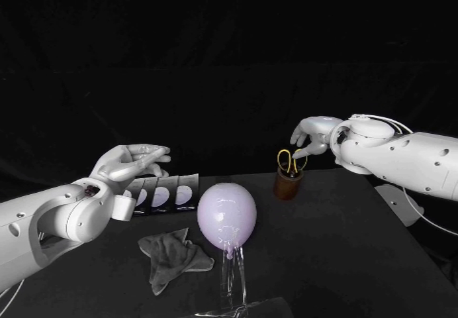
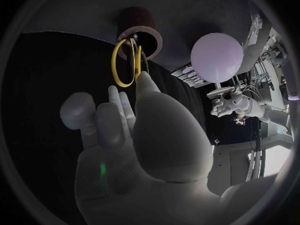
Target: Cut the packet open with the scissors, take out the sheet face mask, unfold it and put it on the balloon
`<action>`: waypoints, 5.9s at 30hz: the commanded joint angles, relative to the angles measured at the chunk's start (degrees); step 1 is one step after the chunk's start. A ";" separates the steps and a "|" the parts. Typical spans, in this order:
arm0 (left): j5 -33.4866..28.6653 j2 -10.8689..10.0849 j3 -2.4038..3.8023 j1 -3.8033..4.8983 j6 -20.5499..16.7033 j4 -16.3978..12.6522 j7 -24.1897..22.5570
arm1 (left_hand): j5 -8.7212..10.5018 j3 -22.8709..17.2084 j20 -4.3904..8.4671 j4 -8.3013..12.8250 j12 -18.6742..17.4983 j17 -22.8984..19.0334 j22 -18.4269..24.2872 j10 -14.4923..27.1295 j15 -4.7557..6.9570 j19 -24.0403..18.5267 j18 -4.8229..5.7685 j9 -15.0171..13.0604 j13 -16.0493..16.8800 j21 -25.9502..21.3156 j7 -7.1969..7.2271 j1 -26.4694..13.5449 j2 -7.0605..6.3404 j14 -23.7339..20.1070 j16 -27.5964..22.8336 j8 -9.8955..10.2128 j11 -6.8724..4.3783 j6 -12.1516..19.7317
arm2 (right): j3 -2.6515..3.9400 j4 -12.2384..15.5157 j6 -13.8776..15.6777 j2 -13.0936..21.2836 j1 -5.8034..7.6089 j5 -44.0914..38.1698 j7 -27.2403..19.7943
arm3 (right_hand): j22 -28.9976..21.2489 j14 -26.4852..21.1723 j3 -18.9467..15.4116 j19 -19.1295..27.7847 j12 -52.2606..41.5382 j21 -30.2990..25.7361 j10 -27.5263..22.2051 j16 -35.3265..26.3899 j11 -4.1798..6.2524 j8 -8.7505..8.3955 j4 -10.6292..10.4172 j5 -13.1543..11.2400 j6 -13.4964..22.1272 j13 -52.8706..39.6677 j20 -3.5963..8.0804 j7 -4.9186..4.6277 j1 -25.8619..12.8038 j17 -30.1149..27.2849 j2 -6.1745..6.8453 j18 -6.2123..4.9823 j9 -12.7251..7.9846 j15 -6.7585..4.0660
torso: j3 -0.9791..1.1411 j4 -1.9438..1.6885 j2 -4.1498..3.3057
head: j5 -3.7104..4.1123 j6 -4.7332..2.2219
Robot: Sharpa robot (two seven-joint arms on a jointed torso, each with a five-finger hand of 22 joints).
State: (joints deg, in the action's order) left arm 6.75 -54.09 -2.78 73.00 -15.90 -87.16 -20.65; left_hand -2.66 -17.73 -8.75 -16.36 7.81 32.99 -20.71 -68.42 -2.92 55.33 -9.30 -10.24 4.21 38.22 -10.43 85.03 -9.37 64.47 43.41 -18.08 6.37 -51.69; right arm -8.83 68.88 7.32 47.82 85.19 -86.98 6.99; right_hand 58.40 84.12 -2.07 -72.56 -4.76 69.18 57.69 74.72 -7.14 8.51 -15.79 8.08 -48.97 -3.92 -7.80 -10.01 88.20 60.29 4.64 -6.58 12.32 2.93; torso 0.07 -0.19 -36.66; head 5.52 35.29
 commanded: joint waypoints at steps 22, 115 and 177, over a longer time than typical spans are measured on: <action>-0.49 0.32 0.05 0.11 -0.40 0.85 -0.04 | -0.18 -1.03 -0.09 0.14 -0.36 0.20 -0.48 -0.39 0.09 -0.89 -0.91 -0.13 0.09 0.82 -0.40 0.34 0.63 -0.74 0.55 0.32 0.25 -0.27 | -0.06 -0.27 -6.69 0.44 -0.06 2.29 0.92 | 6.58 1.38 3.91 -3.43 0.00 4.23 7.95 3.35 1.28 2.30 -0.31 -4.48 -5.82 0.06 1.06 0.75 4.36 3.81 -3.29 1.29 1.11 -1.60 | 0.01 0.00 -0.17 | 0.28 0.00; 3.52 22.29 -0.31 -1.12 15.55 30.24 2.13 | -0.07 12.67 -8.10 -0.19 -3.99 -20.14 17.80 19.12 -9.57 -31.56 5.61 0.18 -0.51 -29.96 -3.19 -2.56 1.84 -27.84 -35.80 6.15 7.50 12.16 | 0.16 -3.44 14.29 -18.81 -2.29 57.31 -2.28 | 13.99 1.53 45.78 -5.55 0.90 7.86 20.70 5.26 4.14 11.65 12.95 1.53 -8.42 -0.91 2.94 2.83 -12.59 4.82 0.58 2.17 12.70 -4.23 | -0.75 -0.30 1.86 | -3.52 -1.26; 12.94 25.42 -0.28 -0.95 16.07 31.97 4.35 | -0.09 -1.78 -7.89 -0.12 -3.25 -17.79 16.80 -0.45 -3.30 -9.57 -0.06 -5.28 -0.54 -26.03 0.98 10.98 11.96 -6.79 -32.18 -3.30 0.63 -1.00 | 0.18 -1.37 10.24 -19.37 -2.92 55.41 -2.47 | 13.15 1.34 45.95 -4.79 1.20 7.03 19.60 5.02 3.79 11.51 13.74 1.91 -7.33 -0.85 2.78 2.44 -14.27 4.07 0.03 1.95 13.13 -3.93 | -0.78 -0.29 1.77 | -4.25 -0.70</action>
State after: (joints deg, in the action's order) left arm 19.50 -28.70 -3.14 71.96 0.60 -55.14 -15.59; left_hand -2.76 -15.66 -16.60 -18.19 4.75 15.13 -3.97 -66.82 -6.16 45.29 -8.42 -15.26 3.71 12.53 -9.54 96.64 3.27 57.19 11.47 -21.14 8.60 -52.61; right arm -8.70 67.65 19.57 28.51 82.24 -31.54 5.28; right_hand 71.71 83.92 43.48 -77.74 -3.69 76.43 76.76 79.77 -4.19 20.02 -2.91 10.33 -56.71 -4.87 -4.83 -7.48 74.31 64.54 5.25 -3.77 25.27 -0.89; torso -0.73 -0.47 -34.93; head 1.26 34.57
